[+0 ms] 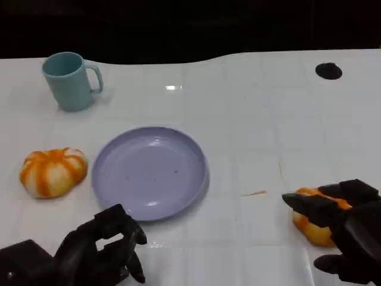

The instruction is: Grasp the bread from the table and place it into the plate.

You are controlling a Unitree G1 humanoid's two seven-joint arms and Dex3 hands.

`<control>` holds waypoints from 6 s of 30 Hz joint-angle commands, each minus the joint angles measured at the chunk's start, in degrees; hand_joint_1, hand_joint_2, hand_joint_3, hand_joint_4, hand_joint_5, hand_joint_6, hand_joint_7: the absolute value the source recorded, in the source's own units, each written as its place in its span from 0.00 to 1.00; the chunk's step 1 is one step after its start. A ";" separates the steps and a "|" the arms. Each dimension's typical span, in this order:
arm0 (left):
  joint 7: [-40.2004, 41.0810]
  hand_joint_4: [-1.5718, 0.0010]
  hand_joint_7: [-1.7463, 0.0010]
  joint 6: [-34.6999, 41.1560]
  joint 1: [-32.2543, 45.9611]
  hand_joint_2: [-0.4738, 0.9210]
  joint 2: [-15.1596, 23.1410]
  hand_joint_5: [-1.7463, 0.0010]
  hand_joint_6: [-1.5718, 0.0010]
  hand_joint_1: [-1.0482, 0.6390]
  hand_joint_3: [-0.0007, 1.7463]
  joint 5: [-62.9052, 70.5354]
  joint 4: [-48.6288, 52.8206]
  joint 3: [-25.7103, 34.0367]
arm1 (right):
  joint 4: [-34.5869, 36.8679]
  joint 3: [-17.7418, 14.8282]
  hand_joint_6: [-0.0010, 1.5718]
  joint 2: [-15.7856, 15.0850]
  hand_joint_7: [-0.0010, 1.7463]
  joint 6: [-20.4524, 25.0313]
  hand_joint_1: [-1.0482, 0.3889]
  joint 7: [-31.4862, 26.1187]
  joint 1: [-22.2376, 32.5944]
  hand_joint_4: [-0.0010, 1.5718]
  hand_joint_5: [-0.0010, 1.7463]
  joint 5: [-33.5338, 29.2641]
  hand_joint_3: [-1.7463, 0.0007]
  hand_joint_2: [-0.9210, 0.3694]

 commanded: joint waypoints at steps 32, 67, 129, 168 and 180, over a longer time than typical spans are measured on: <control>-0.80 0.50 0.09 -1.44 0.32 1.00 0.50 0.00 0.61 0.21 0.36 -0.72 0.18 0.17 | 18.46 5.79 0.18 -4.76 0.00 6.74 0.51 6.47 -13.68 0.01 0.22 -6.59 0.99 0.13; -0.05 0.50 0.10 -0.91 0.87 1.00 0.32 0.00 0.60 0.19 0.34 -0.39 -1.37 -0.32 | 43.58 9.10 0.86 -5.45 0.04 -3.77 0.65 -17.06 -25.76 0.58 0.93 5.83 0.98 0.01; 0.10 0.56 0.20 2.19 2.45 1.00 1.33 0.01 0.59 0.30 0.29 -1.98 -5.97 0.27 | 55.77 13.92 0.58 3.37 0.87 -24.74 0.63 -36.72 -40.43 0.67 1.00 13.63 0.14 0.58; -0.03 0.55 0.24 2.44 3.98 1.00 1.58 0.05 0.57 0.33 0.27 -2.33 -7.97 -0.18 | 93.22 20.64 0.52 29.22 0.76 -20.70 0.63 -33.50 -66.19 0.61 1.00 18.05 0.31 0.44; -0.17 0.56 0.26 2.56 4.10 1.00 1.64 0.05 0.57 0.33 0.26 -2.58 -8.34 -0.25 | 96.03 23.56 0.31 29.69 0.03 -12.16 0.42 -22.53 -70.18 0.17 0.21 17.05 0.88 0.01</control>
